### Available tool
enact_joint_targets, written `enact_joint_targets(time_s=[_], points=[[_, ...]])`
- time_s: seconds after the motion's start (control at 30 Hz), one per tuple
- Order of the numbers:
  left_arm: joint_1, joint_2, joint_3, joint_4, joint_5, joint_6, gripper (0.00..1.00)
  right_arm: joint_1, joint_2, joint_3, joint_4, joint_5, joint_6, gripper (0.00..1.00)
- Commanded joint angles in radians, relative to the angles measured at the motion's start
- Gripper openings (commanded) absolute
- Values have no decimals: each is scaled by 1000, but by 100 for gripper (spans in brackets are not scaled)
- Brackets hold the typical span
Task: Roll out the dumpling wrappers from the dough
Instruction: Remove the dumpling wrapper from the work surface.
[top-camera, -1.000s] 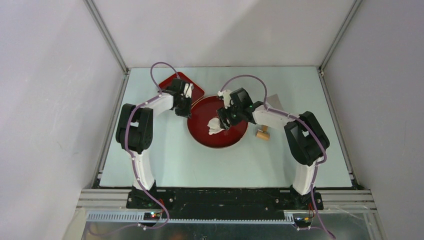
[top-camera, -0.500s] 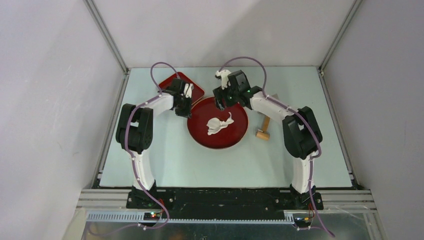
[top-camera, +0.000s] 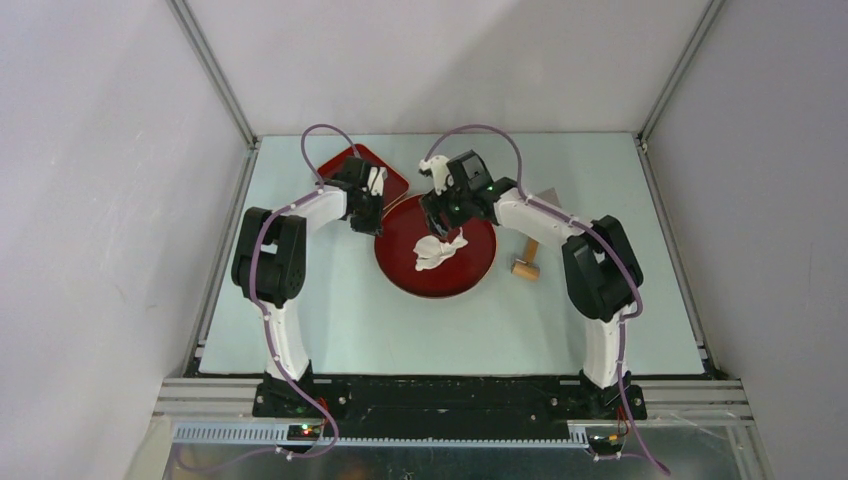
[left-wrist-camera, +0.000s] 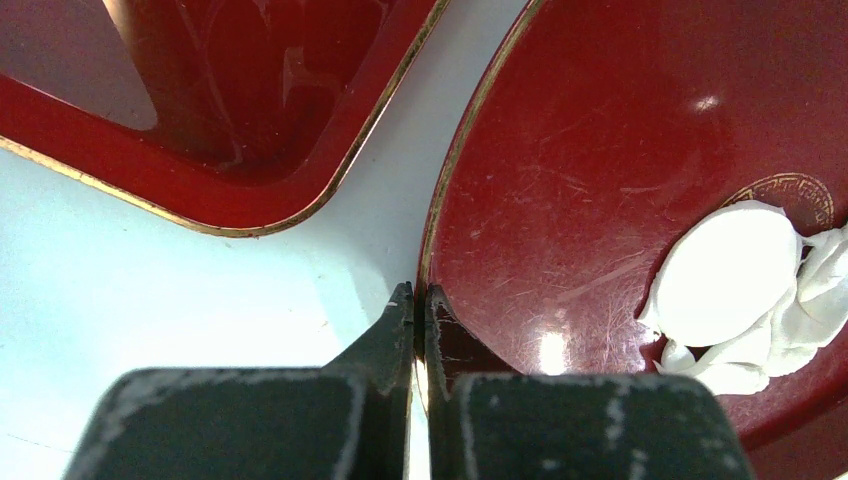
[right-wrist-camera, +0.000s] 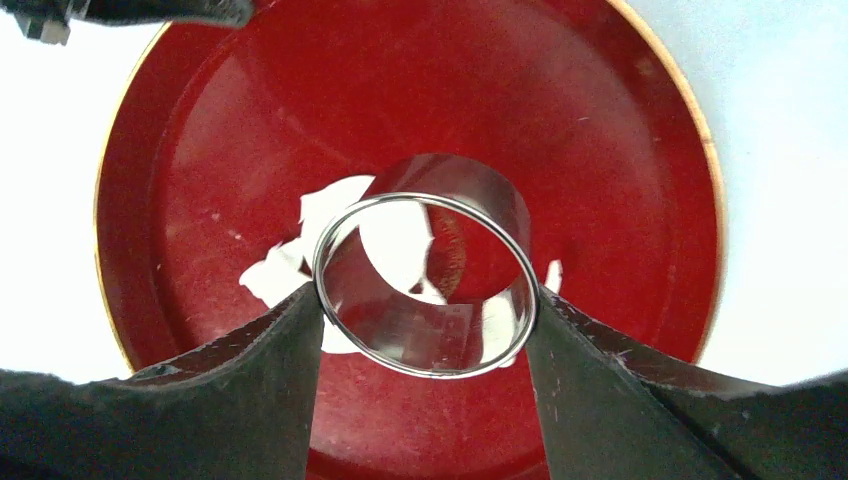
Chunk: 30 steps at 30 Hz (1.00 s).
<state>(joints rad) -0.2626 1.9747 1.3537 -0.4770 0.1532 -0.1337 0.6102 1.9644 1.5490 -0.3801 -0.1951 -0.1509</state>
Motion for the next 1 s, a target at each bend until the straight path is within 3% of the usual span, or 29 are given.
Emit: enact_joint_targets(time_s=[0.0, 0.33, 0.7, 0.97], points=[[-3, -44, -6, 4, -7, 6, 0, 45, -29, -29, 6, 2, -73, 34], [-3, -45, -6, 4, -6, 6, 0, 71, -19, -68, -19, 74, -177, 30], [-3, -45, -6, 4, -7, 6, 0, 80, 35, -29, -180, 193, -245, 26], [-4, -45, -6, 3, -7, 6, 0, 103, 27, -42, -213, 332, -257, 25]])
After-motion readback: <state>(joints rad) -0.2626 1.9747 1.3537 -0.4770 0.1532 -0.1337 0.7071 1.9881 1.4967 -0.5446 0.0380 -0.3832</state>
